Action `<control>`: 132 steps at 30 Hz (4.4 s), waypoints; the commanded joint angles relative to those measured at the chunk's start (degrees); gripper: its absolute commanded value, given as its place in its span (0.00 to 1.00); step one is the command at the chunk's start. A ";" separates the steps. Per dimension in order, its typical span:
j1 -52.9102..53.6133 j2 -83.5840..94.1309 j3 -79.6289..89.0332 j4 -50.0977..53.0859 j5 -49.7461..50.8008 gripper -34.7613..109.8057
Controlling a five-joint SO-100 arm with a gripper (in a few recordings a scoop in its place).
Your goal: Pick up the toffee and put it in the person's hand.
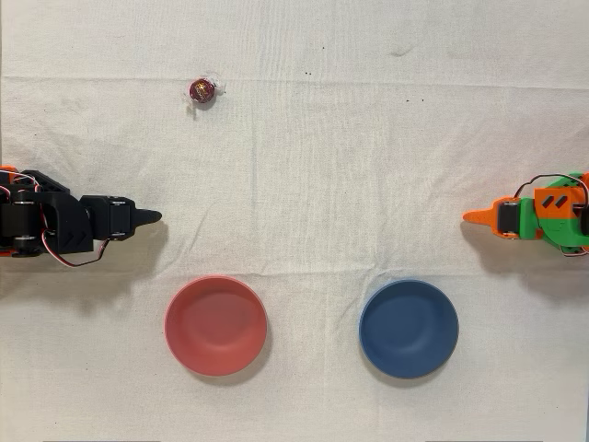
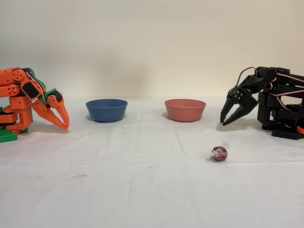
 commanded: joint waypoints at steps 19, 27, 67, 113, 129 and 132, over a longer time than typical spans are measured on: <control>0.26 3.96 0.79 0.09 0.97 0.24; 0.26 3.96 0.79 0.09 0.97 0.24; -0.88 1.93 -1.32 0.70 1.93 0.25; -10.55 -51.77 -45.35 -2.29 7.65 0.38; -18.28 -72.86 -59.77 -1.41 6.06 0.39; -19.51 -75.41 -61.35 -1.49 6.06 0.40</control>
